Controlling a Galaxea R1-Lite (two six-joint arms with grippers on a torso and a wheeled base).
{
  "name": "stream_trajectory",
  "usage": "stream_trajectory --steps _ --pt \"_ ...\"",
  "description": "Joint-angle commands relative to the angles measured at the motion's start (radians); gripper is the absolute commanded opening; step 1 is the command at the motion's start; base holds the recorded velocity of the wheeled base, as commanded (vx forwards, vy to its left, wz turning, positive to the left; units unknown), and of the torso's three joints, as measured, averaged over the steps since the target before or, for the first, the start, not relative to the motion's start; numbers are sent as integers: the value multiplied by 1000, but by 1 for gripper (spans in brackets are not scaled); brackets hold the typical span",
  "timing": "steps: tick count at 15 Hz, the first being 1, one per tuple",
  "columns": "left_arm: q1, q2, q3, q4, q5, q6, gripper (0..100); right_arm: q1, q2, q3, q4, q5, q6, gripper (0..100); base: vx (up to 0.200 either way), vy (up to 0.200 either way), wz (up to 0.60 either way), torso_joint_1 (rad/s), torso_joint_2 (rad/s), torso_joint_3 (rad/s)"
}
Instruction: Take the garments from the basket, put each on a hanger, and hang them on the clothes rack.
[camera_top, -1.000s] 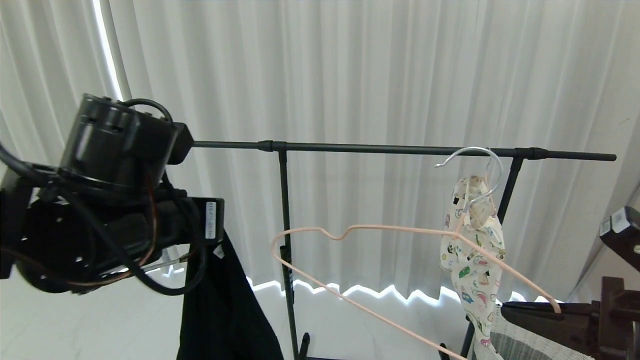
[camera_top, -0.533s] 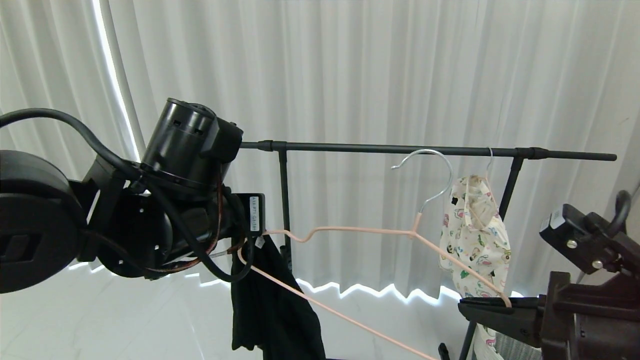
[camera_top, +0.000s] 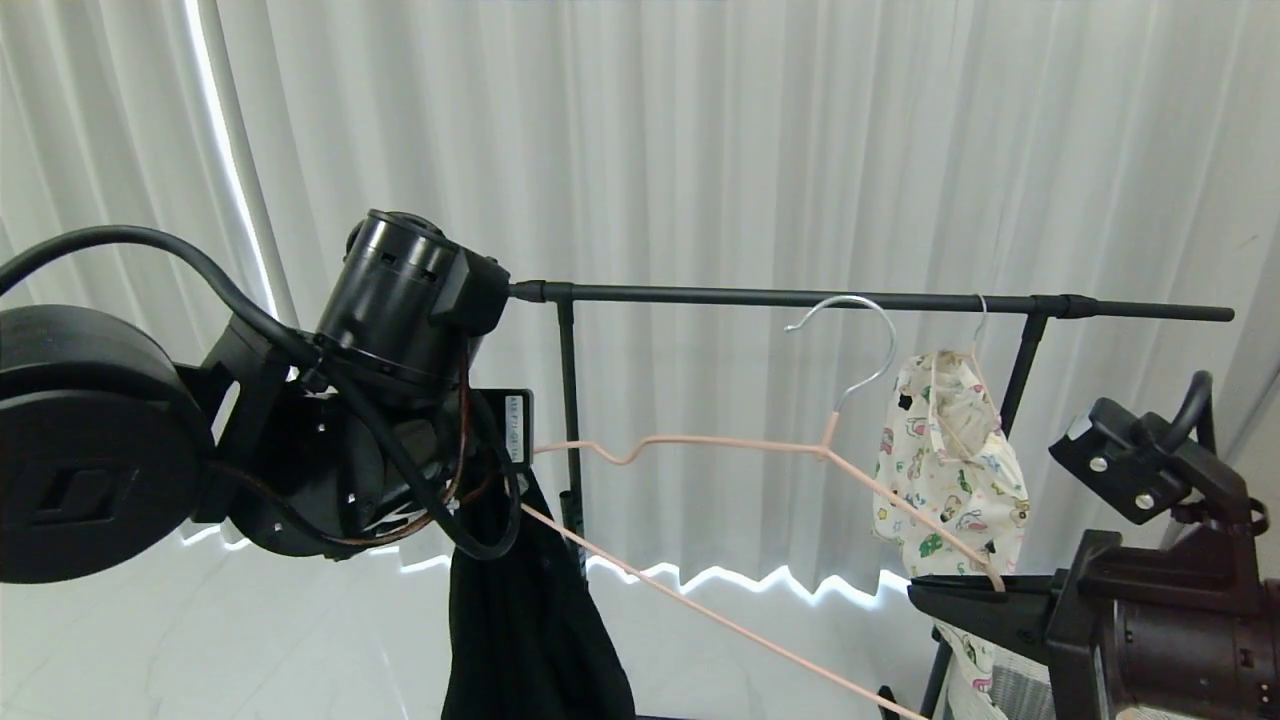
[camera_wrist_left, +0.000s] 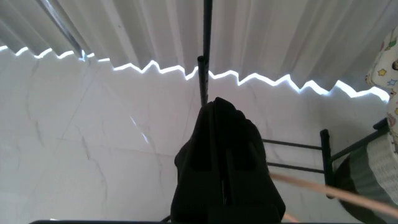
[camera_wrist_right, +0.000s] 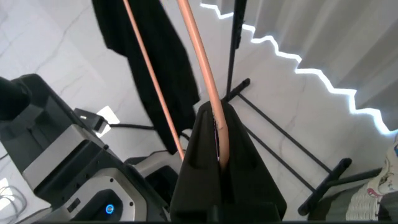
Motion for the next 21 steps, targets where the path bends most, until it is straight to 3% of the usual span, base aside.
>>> stream_trajectory --steps 1,9,13,17,21 --pt "-5 3 0 0 1 1 0 -2 9 -2 -16 0 1 0 0 0 0 0 0 0" --pt "-36 -3 -26 2 -4 13 0 4 69 -40 -51 3 -4 0 0 0 0 0 0 0" --pt "-45 -15 -27 2 -22 88 0 7 109 -63 -60 3 -6 0 0 0 0 0 0 0" --pt "-107 -95 -32 -1 -218 225 0 83 156 -68 -88 -1 -2 0 0 0 0 0 0 0" --pt "-148 -109 -49 -6 -298 252 0 120 202 -92 -129 0 -2 0 0 0 0 0 0 0"
